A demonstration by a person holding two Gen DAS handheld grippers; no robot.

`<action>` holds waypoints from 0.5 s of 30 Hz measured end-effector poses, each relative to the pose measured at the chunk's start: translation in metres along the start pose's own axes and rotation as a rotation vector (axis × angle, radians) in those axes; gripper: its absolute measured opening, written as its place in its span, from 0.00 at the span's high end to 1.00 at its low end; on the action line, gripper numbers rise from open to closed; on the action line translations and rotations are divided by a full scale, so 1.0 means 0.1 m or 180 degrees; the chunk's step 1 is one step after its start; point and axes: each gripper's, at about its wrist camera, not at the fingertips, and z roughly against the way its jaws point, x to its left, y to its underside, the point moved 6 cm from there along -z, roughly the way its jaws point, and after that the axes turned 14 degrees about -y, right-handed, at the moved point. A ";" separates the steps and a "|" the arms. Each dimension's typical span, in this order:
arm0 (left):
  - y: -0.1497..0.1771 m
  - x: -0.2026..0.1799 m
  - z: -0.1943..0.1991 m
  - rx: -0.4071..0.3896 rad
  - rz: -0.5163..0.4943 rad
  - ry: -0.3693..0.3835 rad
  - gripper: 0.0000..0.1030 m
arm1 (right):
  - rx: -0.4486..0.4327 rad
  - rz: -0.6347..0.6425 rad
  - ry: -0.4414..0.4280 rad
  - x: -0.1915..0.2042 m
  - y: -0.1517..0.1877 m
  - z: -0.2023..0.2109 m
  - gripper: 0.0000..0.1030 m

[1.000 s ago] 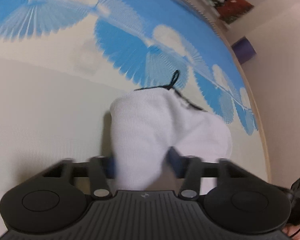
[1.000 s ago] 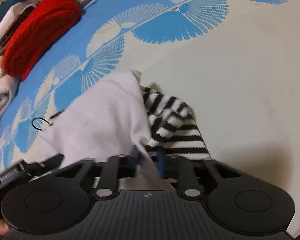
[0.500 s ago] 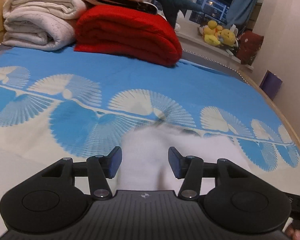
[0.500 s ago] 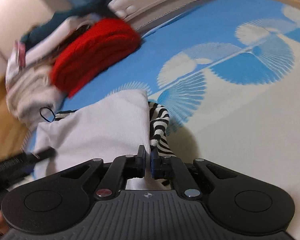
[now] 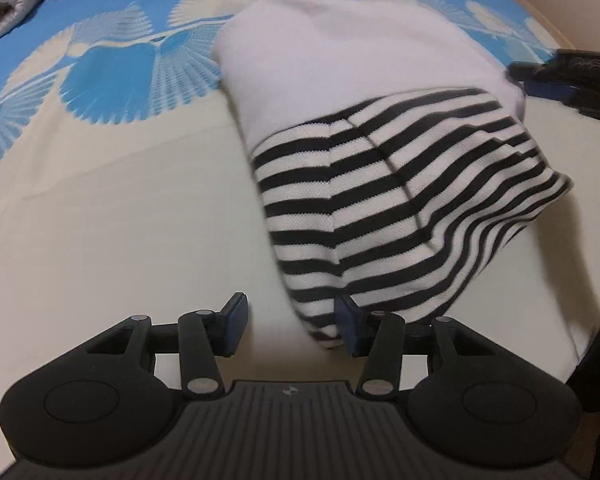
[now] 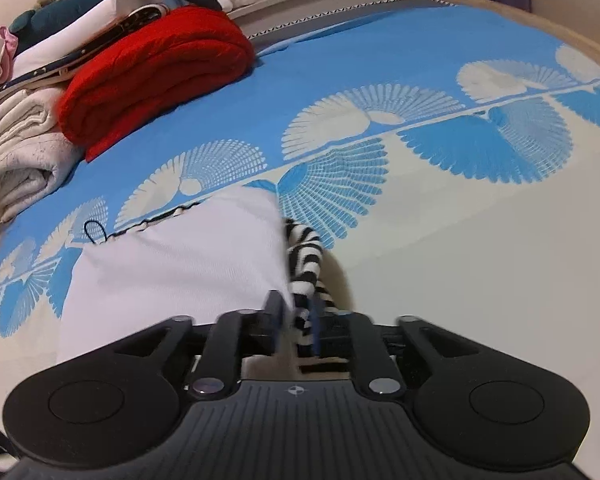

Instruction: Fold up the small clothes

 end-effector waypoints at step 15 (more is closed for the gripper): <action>-0.01 -0.02 0.19 -0.0121 0.0508 0.0334 0.55 | 0.0731 0.0016 -0.0388 -0.02 0.42 0.27 0.97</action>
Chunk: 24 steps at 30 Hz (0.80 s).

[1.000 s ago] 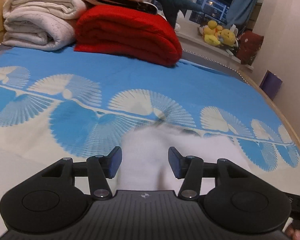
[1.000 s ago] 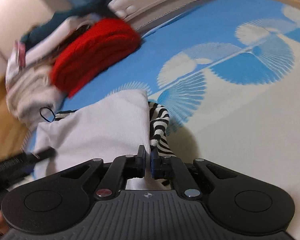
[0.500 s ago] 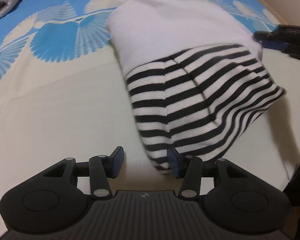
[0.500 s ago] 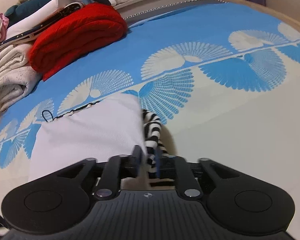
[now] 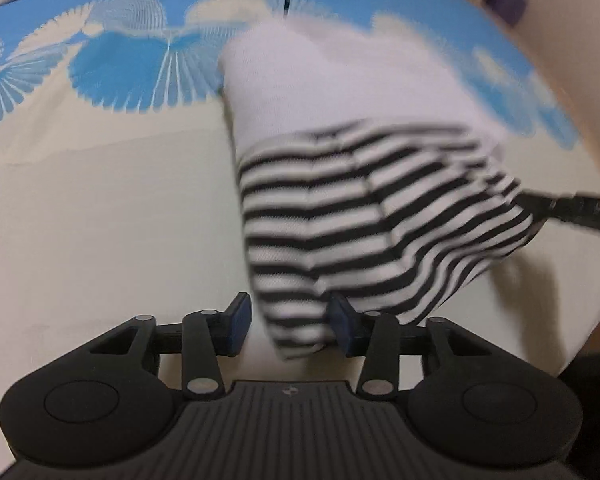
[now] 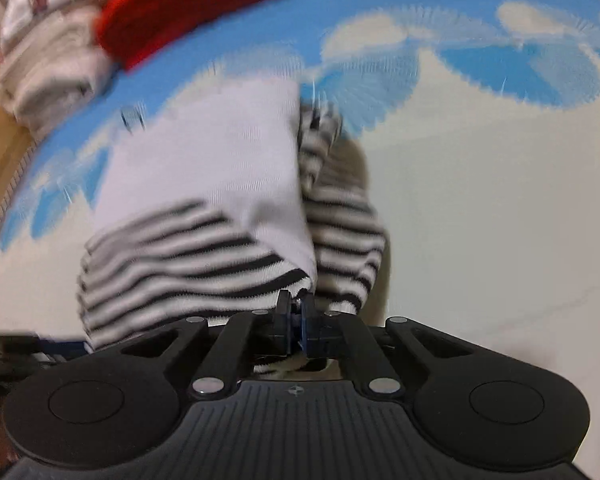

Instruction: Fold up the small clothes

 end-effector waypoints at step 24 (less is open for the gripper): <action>-0.02 -0.10 0.70 -0.0743 0.0183 -0.0847 0.18 | -0.0207 0.0442 0.0891 -0.10 -0.01 0.45 0.36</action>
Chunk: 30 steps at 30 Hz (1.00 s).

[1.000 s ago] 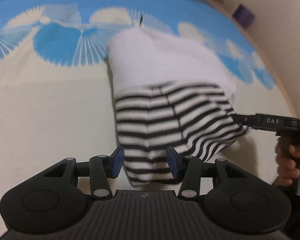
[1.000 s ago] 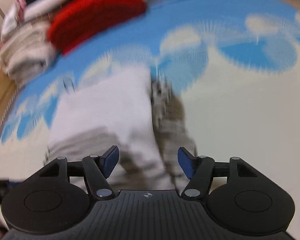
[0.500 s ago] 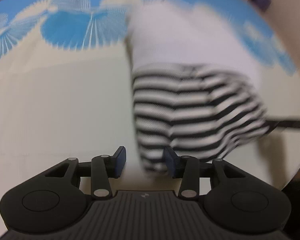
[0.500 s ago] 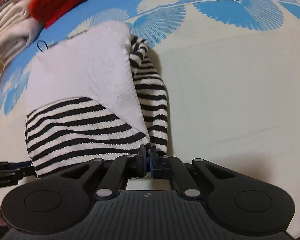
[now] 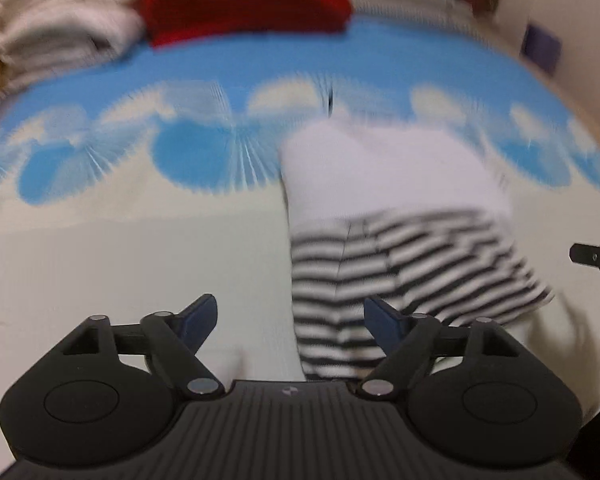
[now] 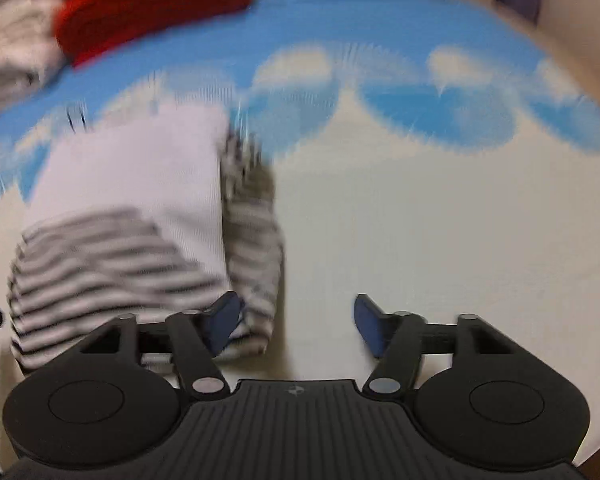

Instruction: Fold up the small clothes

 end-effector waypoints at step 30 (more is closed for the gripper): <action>0.91 -0.56 1.05 -0.0277 0.0395 -0.0045 0.10 | -0.0603 0.0678 -0.0206 0.89 0.96 1.18 0.06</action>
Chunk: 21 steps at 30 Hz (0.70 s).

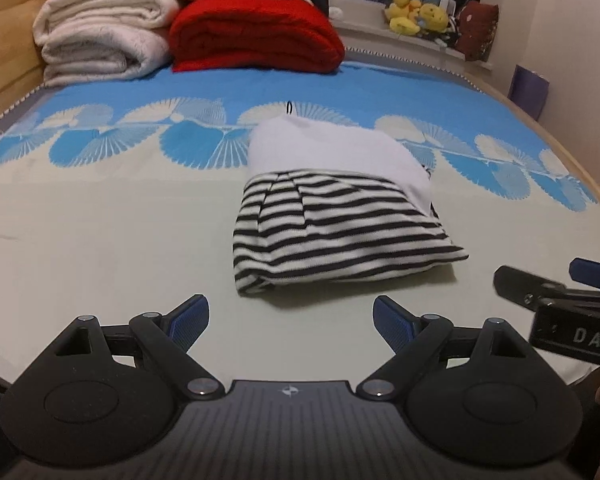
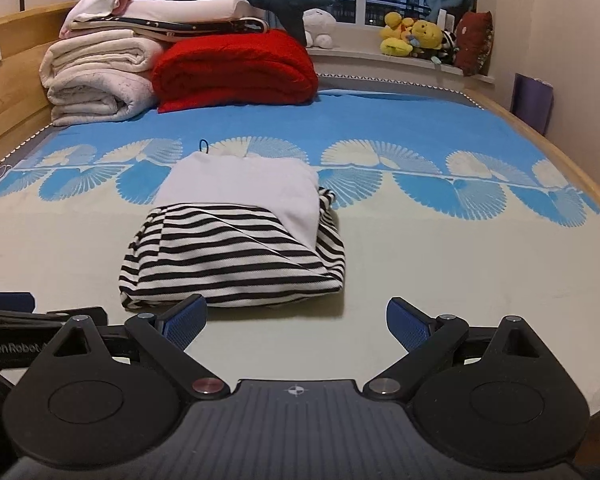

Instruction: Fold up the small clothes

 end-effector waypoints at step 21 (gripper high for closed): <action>-0.04 0.03 -0.03 -0.0081 -0.0016 0.0025 0.10 | -0.0005 -0.0012 -0.0090 0.10 -0.07 -0.14 0.06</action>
